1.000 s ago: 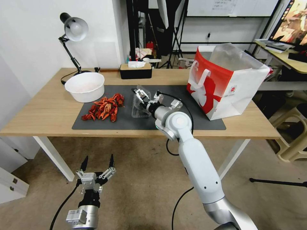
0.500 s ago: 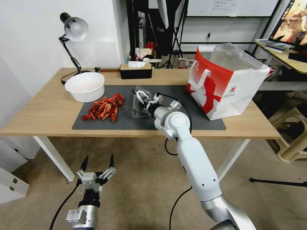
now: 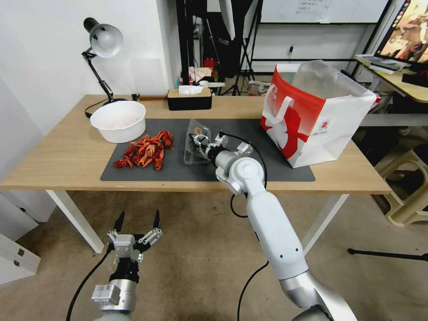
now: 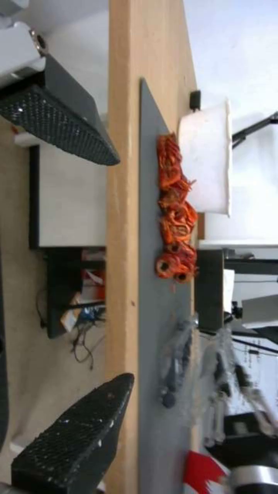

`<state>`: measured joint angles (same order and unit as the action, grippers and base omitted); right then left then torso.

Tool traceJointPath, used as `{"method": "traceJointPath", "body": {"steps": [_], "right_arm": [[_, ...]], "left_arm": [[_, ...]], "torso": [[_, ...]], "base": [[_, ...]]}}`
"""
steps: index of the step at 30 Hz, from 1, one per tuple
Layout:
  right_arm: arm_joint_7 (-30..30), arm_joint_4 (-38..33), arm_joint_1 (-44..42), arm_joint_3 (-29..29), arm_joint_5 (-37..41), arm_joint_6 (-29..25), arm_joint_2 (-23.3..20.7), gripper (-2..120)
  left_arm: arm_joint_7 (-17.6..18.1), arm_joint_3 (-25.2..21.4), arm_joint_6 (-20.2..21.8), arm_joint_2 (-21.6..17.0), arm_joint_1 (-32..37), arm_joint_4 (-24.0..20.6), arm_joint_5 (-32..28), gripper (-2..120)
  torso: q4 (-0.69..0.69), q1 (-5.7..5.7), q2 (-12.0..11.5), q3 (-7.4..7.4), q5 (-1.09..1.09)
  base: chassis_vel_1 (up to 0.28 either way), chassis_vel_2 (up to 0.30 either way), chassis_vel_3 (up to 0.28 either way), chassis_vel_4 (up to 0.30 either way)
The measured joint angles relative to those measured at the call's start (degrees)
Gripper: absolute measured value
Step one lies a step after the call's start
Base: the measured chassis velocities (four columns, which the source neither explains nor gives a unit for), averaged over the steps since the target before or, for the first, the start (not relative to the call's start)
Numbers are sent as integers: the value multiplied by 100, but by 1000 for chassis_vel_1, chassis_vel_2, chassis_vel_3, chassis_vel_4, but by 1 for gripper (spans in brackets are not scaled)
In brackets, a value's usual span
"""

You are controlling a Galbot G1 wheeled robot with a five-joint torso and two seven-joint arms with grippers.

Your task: Close the takeout container lid, then place the container into the takeout bag.

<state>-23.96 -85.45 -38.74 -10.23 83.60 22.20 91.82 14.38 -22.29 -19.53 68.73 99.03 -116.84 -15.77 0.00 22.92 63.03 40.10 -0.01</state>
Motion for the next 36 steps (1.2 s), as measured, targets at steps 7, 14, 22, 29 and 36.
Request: {"method": "traceJointPath", "body": {"steps": [7, 14, 22, 29, 36], "right_arm": [[14, 26, -18, 9, -58, 15, -21, 0], [-138, 38, -23, 16, -106, 96, -29, 0], [-300, -7, -28, 32, -129, 154, -34, 0], [-366, -40, -28, 39, -130, 175, -47, 0], [-434, -58, -38, 65, -131, 328, -67, 0]], "left_arm": [[-190, 65, 177, -357, -278, -149, -547, 100], [-404, 178, 471, -1086, -875, -362, -1722, 100], [129, 277, 1642, -1980, -2046, -958, -4551, 100], [608, 281, 2398, -2191, -2808, -1089, -6242, 100], [1133, 311, 3026, -2104, -3867, -849, -8090, 100]], "torso": [[0, 0, 0, 0, 0], [1, 0, 0, 0, -1], [1, 0, 0, 1, 0], [0, 1, 0, 1, 0], [0, 1, 0, 1, 0]], "base": [[0, 0, 0, 0], [0, 0, 0, 0], [0, 0, 0, 0], [0, 0, 0, 0], [0, 0, 0, 0]]}}
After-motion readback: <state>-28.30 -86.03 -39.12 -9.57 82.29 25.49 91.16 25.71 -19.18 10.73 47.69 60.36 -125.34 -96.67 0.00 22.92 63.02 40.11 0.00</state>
